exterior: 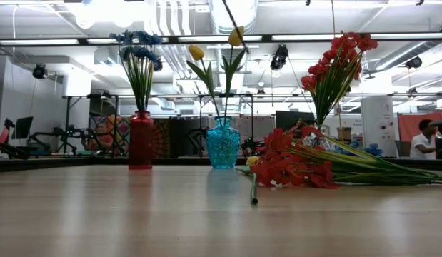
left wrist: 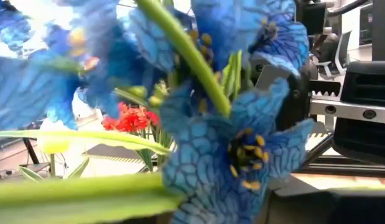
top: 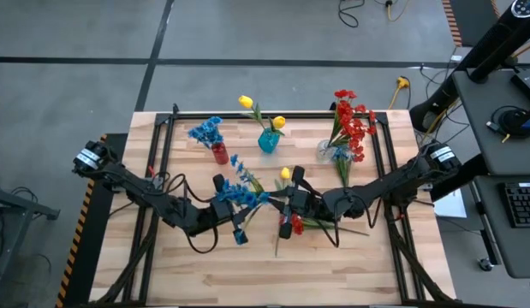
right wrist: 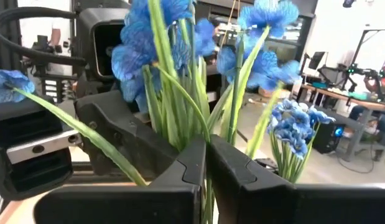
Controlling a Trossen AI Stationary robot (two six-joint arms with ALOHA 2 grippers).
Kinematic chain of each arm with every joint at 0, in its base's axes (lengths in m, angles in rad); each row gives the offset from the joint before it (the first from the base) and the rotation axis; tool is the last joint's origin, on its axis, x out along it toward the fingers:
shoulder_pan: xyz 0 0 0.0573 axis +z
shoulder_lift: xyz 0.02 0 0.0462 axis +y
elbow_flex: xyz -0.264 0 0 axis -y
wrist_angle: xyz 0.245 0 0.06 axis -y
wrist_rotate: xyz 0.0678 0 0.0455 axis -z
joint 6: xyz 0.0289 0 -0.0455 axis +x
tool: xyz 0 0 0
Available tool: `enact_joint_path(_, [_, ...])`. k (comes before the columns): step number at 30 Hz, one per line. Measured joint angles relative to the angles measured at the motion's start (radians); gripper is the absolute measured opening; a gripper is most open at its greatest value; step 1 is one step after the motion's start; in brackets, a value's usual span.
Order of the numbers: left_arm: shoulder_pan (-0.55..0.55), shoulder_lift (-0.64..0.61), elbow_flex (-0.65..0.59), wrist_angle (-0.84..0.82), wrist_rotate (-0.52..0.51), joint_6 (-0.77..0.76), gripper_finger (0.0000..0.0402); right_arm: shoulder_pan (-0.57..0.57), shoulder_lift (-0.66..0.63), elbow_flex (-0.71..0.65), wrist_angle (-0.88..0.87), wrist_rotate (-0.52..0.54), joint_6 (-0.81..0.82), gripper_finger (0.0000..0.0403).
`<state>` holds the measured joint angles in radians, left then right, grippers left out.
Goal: Sort flowers into vase by color
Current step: Put the bottom blue flower into the red vase
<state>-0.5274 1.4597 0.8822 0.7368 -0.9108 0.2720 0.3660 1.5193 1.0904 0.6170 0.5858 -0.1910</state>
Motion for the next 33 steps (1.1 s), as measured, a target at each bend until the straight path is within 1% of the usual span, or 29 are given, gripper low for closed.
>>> enact_joint_path(4, [-0.004, -0.006, 0.0, -0.006, 0.0, 0.007, 0.0044, 0.002, -0.021, 0.0, -0.047, -0.002, 0.021, 0.0013])
enact_joint_path(8, [-0.006, -0.008, -0.001, -0.006, 0.0, 0.016, 0.0026, 0.002, -0.035, 0.0, -0.097, -0.033, 0.062, 0.0021])
enact_joint_path(11, [-0.007, -0.008, -0.002, -0.008, 0.001, 0.024, 0.0018, 0.002, -0.039, 0.0, -0.118, -0.055, 0.082, 0.0048])
enact_joint_path(16, [-0.009, -0.009, -0.002, -0.009, -0.001, 0.026, 0.0016, 0.001, -0.041, 0.0, -0.134, -0.051, 0.098, 0.0117])
enact_joint_path(18, [-0.013, -0.01, -0.002, -0.012, -0.036, 0.041, 0.0015, 0.0, -0.047, 0.0, -0.148, -0.052, 0.103, 0.0141])
enact_joint_path(20, [-0.025, -0.023, -0.002, -0.02, -0.118, 0.073, 0.0015, 0.002, -0.058, 0.0, -0.172, -0.066, 0.103, 0.0161])
enact_joint_path(23, [-0.045, -0.054, -0.002, -0.019, -0.231, 0.123, 0.0015, 0.004, -0.097, 0.0, -0.235, -0.07, 0.123, 0.018])
enact_joint_path(25, [-0.055, -0.078, -0.002, -0.03, -0.281, 0.152, 0.0015, 0.002, -0.126, 0.0, -0.273, -0.069, 0.139, 0.0189])
enact_joint_path(29, [-0.059, -0.153, -0.002, -0.085, -0.296, 0.165, 0.0015, 0.002, -0.17, 0.0, -0.353, -0.063, 0.165, 0.0196])
enact_joint_path(33, [-0.057, -0.25, -0.002, -0.198, -0.296, 0.15, 0.0015, 0.003, -0.205, 0.0, -0.402, -0.063, 0.168, 0.0195])
